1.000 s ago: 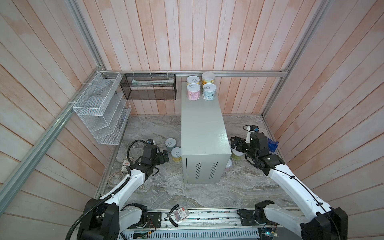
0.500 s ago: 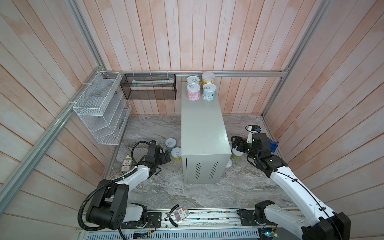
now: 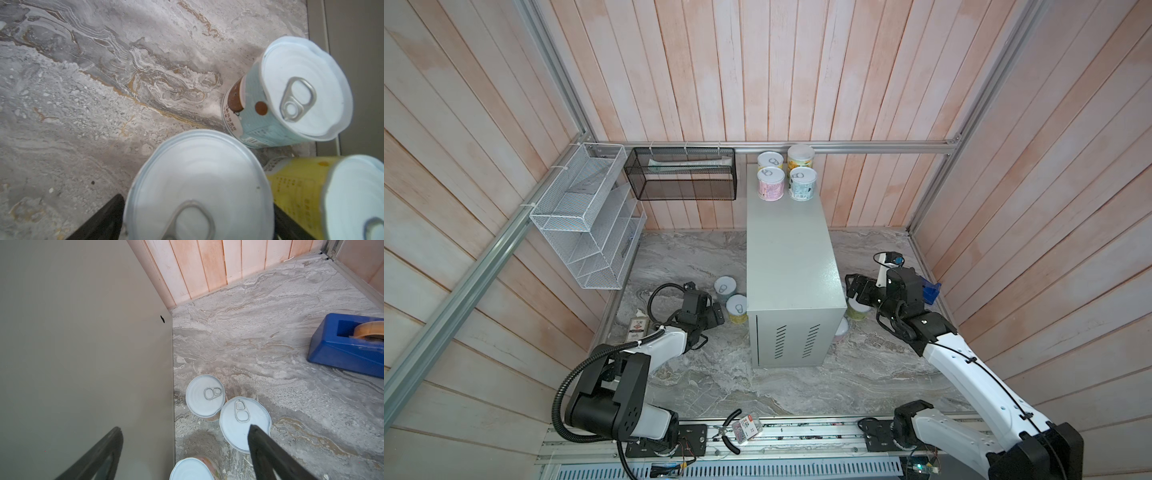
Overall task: Place and organize the canned foods onto the counter
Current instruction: 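Grasp the pale-blue can on the floor with the left gripper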
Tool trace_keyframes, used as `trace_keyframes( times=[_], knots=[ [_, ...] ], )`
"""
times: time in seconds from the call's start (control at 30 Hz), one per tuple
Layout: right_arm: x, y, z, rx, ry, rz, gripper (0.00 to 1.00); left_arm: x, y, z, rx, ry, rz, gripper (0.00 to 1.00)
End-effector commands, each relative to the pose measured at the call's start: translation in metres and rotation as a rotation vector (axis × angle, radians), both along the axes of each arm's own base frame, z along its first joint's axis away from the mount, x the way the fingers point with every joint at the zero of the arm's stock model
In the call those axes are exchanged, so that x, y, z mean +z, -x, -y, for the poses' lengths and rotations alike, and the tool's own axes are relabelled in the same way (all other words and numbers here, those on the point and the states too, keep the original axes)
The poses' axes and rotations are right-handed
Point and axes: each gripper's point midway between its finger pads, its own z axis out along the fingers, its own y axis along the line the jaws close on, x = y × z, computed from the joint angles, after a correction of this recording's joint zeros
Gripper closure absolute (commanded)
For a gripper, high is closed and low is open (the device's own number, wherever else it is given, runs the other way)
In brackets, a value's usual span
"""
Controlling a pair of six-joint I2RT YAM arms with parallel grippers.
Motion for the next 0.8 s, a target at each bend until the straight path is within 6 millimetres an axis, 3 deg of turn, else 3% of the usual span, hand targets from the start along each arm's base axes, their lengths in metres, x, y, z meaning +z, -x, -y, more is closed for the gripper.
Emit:
trace_keyframes(
  times=[0.0, 0.27, 0.53, 0.77],
  knots=[
    [0.001, -0.003, -0.005, 0.02, -0.009, 0.011, 0.07, 0.01, -0.016, -0.003, 0.033, -0.017, 0.043, 0.04],
    [-0.003, -0.004, -0.009, 0.04, -0.022, 0.01, 0.07, 0.005, -0.022, -0.003, 0.033, -0.032, 0.015, 0.04],
    [-0.006, -0.005, -0.012, 0.05, -0.031, 0.011, 0.07, -0.003, -0.027, 0.0, 0.024, -0.043, -0.028, 0.16],
    [-0.005, -0.006, -0.011, 0.046, -0.02, 0.02, 0.07, -0.009, -0.028, 0.002, 0.016, -0.053, -0.066, 0.16]
  ],
)
